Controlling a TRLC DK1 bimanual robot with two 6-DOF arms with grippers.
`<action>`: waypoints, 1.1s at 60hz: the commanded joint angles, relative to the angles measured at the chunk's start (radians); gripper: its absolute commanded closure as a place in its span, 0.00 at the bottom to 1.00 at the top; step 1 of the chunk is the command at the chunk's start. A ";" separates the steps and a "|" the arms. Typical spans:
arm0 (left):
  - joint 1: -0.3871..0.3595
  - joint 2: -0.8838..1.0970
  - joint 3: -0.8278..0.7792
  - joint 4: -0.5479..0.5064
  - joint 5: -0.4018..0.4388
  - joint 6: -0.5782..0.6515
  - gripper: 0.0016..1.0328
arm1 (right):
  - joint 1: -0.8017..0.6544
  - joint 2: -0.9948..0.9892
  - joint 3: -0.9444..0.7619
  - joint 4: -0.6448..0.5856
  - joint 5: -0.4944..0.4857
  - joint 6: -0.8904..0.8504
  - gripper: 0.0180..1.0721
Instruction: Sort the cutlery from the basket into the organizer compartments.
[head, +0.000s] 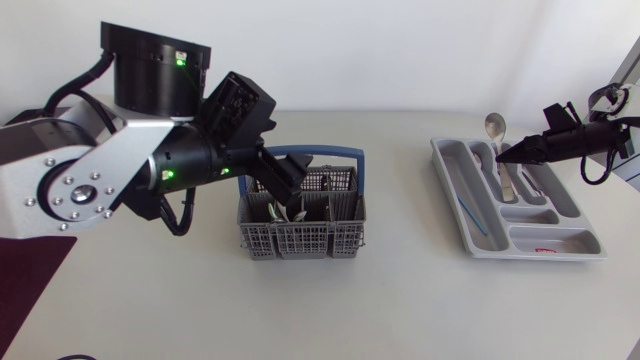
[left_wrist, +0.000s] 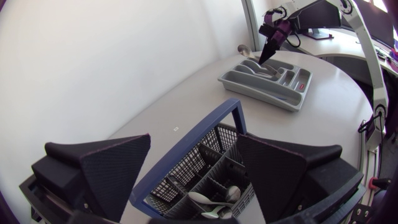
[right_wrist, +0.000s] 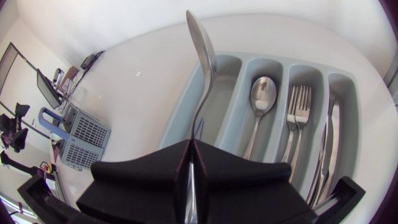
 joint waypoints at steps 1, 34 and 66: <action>-0.009 -0.024 -0.032 0.016 -0.011 0.026 0.07 | -0.008 0.059 0.064 -0.014 0.006 -0.003 0.94; -0.038 -0.047 -0.068 0.019 -0.023 0.046 0.07 | 0.014 0.208 0.135 0.040 0.067 0.073 0.94; -0.053 -0.125 -0.140 0.018 -0.055 0.105 0.07 | 0.028 0.156 0.047 0.117 0.153 0.115 0.53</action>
